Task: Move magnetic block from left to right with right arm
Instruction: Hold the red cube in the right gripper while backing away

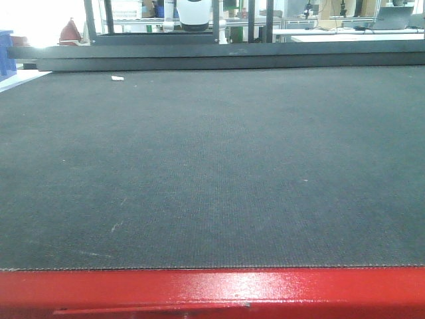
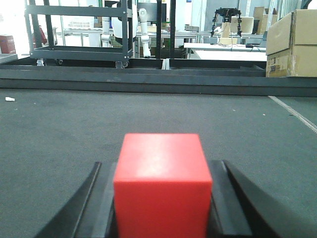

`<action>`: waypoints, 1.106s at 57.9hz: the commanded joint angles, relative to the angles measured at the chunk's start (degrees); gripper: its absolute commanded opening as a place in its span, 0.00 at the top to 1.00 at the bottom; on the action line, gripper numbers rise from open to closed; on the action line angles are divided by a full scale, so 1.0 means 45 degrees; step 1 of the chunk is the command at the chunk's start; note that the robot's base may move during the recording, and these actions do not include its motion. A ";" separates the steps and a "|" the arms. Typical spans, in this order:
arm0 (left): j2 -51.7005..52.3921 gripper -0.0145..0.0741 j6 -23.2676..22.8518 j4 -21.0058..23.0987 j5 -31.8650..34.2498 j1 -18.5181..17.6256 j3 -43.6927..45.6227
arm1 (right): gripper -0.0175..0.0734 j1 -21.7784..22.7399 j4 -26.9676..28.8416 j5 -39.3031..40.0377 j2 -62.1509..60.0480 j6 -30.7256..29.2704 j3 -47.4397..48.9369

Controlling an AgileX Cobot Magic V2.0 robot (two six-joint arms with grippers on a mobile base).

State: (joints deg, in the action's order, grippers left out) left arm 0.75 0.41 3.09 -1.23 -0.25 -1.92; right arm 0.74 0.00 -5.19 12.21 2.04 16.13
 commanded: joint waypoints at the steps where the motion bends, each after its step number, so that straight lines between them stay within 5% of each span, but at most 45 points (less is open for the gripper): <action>1: 0.0141 0.98 -0.0091 0.0033 0.0990 -0.0060 -0.0088 | 0.45 0.0068 -0.0087 0.1153 0.0098 -0.0146 0.0367; 64: 0.0141 0.98 -0.0091 0.0033 0.0990 -0.0060 -0.0088 | 0.45 0.0068 -0.0087 0.1153 0.0098 -0.0146 0.0367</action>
State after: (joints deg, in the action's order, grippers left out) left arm 0.75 0.41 3.09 -1.23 -0.25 -1.92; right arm 0.74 0.00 -5.19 12.17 2.04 16.04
